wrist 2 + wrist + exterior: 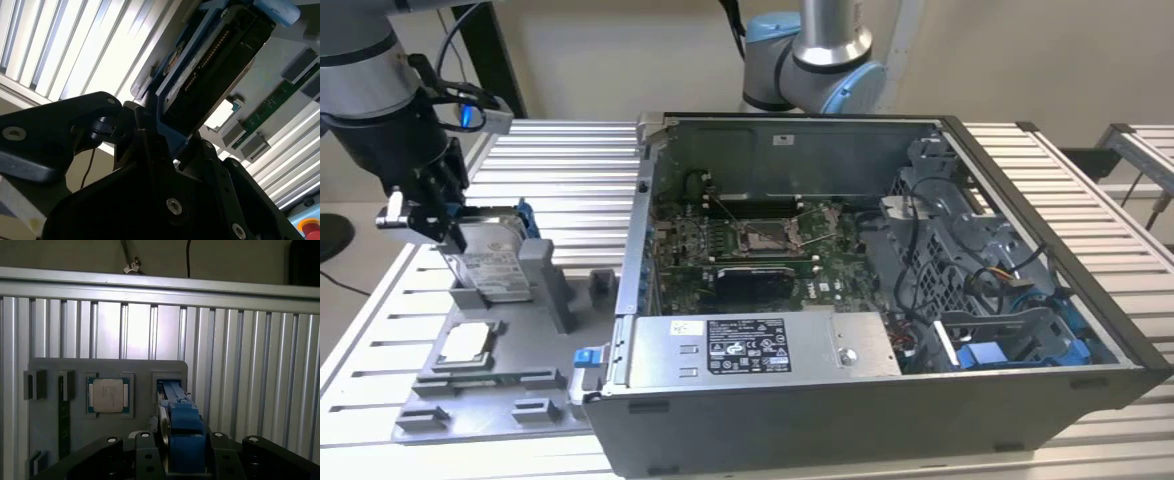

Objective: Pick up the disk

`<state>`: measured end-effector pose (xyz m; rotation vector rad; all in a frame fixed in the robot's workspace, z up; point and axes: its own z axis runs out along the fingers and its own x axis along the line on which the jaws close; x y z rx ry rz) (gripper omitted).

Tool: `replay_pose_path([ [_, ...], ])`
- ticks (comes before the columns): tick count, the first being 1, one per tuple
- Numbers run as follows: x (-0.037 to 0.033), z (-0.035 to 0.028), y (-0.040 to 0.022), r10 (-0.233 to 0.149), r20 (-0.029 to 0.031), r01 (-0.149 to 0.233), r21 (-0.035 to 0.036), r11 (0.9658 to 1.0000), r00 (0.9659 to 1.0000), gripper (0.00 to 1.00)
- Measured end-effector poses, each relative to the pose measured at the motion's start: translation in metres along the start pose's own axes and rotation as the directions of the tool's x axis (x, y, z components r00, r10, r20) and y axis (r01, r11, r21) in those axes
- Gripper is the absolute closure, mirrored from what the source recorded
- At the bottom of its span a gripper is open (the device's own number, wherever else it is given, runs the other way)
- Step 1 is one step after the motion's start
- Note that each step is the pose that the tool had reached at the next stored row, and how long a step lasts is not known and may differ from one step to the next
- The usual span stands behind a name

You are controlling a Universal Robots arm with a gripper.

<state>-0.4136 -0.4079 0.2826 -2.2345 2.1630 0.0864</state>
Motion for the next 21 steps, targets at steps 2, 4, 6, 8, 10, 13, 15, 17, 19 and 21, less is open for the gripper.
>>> replay_pose_path([
  [2, 0.0, 0.0, 0.0, 0.0, 0.0, 0.0, 0.0, 1.0, 1.0, 1.0],
  [4, 0.0001, 0.0001, 0.0, 0.0, 0.0002, 0.0, 0.0001, 1.0, 1.0, 1.0],
  [6, 0.0003, 0.0001, 0.0, 0.0, 0.0007, 0.0, 0.0002, 1.0, 1.0, 1.0],
  [8, 0.0003, 0.0001, 0.0, 0.0, 0.0, 0.0, 0.0001, 1.0, 1.0, 1.0],
  [10, 0.0004, 0.0001, 0.0, 0.0, -0.0156, 0.0, -0.0011, 1.0, 0.9999, 1.0],
  [13, 0.0004, 0.0001, 0.0, 0.0, -0.021, 0.0, -0.0015, 1.0, 0.9998, 1.0],
  [15, 0.0004, 0.0, 0.0, 0.0, -0.0217, 0.0, -0.0015, 1.0, 0.9998, 1.0],
  [17, 0.0003, -0.0001, 0.0, 0.0, -0.0195, 0.0, -0.0009, 1.0, 0.9998, 1.0],
  [19, 0.0002, 0.0, 0.0001, 0.0, -0.015, 0.0, 0.0005, 1.0, 0.9999, 1.0],
  [21, 0.0004, 0.0, 0.0, 0.0, -0.0079, 0.0, 0.0016, 1.0, 1.0, 1.0],
])
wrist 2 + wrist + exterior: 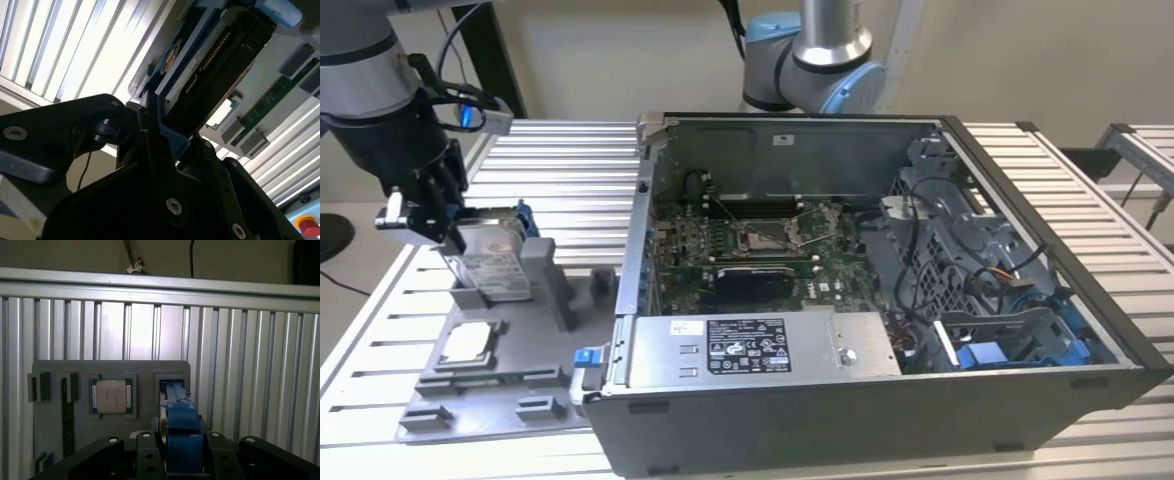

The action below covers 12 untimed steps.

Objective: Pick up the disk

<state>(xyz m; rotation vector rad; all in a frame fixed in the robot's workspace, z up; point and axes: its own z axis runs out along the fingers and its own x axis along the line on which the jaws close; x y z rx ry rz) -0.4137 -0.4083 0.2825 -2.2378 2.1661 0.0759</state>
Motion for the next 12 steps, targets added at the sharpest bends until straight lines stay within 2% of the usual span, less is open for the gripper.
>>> replay_pose_path([
  [2, -0.0001, 0.0, 0.0, 0.0, 0.0128, 0.0, 0.0019, 1.0, 0.9999, 1.0],
  [12, 0.0, 0.0, 0.0, 0.0, 0.0139, 0.0, 0.0019, 1.0, 0.9999, 1.0],
])
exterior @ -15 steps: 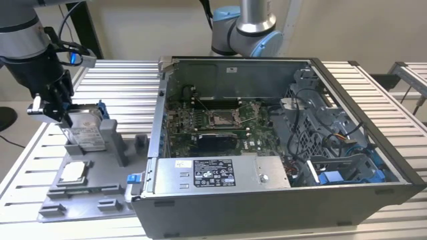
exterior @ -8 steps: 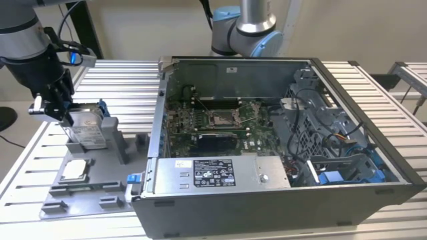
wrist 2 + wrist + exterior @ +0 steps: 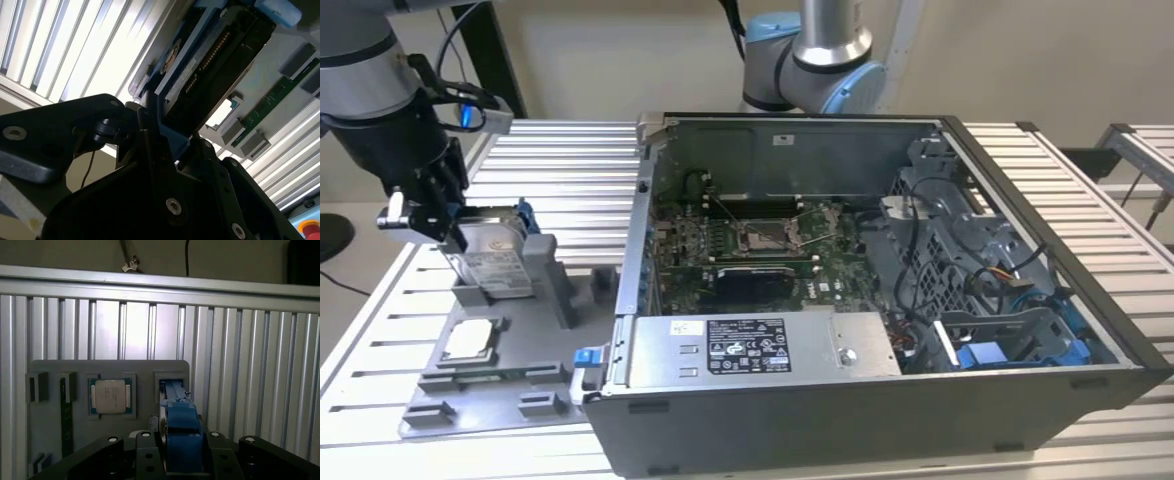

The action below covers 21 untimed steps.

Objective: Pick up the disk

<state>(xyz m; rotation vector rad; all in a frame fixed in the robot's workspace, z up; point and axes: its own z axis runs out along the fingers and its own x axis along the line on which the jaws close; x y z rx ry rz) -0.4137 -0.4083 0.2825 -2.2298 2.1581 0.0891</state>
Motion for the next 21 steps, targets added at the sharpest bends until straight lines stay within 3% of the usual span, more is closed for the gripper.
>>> replay_pose_path([
  [6, -0.0002, -0.003, 0.0001, 0.0, -0.0001, 0.0, -0.0001, 1.0, 1.0, 1.0],
  [21, -0.0019, -0.0283, 0.0004, 0.0, 0.0, 0.0, 0.0, 1.0, 1.0, 1.0],
])
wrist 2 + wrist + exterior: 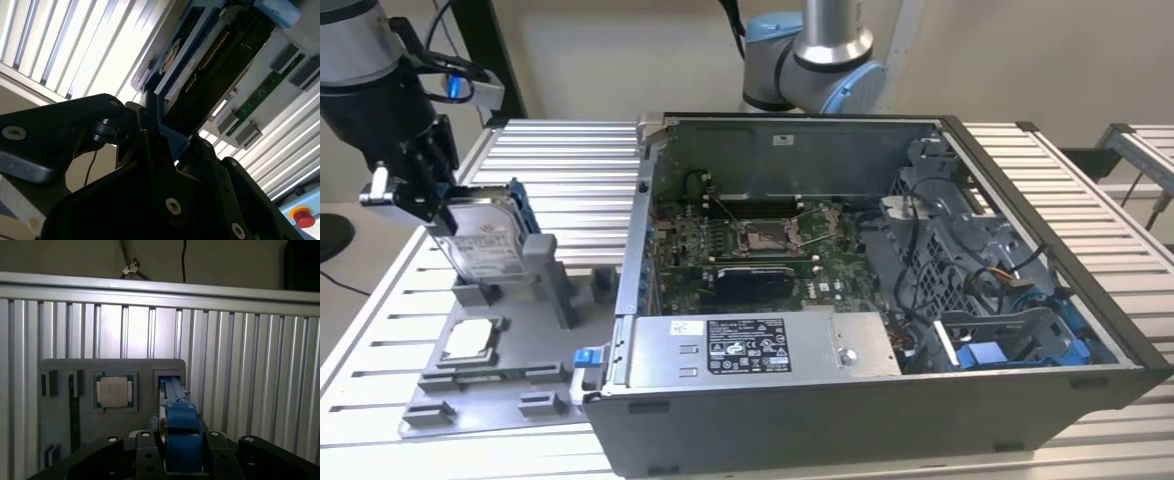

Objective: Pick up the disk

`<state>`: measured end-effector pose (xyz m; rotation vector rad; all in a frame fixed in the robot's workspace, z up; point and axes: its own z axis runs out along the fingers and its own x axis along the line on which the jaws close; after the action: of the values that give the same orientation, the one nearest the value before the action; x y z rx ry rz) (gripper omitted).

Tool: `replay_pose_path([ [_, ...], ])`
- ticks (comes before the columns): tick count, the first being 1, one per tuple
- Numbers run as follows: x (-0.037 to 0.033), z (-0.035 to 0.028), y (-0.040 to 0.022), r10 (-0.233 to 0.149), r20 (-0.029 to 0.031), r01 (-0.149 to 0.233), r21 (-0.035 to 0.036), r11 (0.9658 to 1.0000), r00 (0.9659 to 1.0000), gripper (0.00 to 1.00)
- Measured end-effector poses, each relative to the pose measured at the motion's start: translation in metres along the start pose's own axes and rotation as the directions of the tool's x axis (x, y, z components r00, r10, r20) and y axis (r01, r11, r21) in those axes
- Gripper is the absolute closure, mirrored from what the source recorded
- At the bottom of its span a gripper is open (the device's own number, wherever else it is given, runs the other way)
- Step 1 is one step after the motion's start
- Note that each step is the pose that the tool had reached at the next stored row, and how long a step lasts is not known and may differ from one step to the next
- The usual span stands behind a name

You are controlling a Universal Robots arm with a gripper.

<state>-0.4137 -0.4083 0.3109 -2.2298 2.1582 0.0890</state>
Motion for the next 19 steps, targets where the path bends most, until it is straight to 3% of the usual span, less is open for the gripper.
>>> replay_pose_path([
  [6, -0.0006, -0.0095, 0.0001, 0.0, 0.0, 0.0, -0.0001, 1.0, 1.0, 1.0],
  [12, -0.0008, -0.0116, 0.0002, 0.0, -0.0002, 0.0, -0.0003, 1.0, 1.0, 1.0],
  [19, -0.0018, -0.0271, 0.0004, 0.0, 0.0, 0.0, -0.0009, 1.0, 1.0, 1.0],
])
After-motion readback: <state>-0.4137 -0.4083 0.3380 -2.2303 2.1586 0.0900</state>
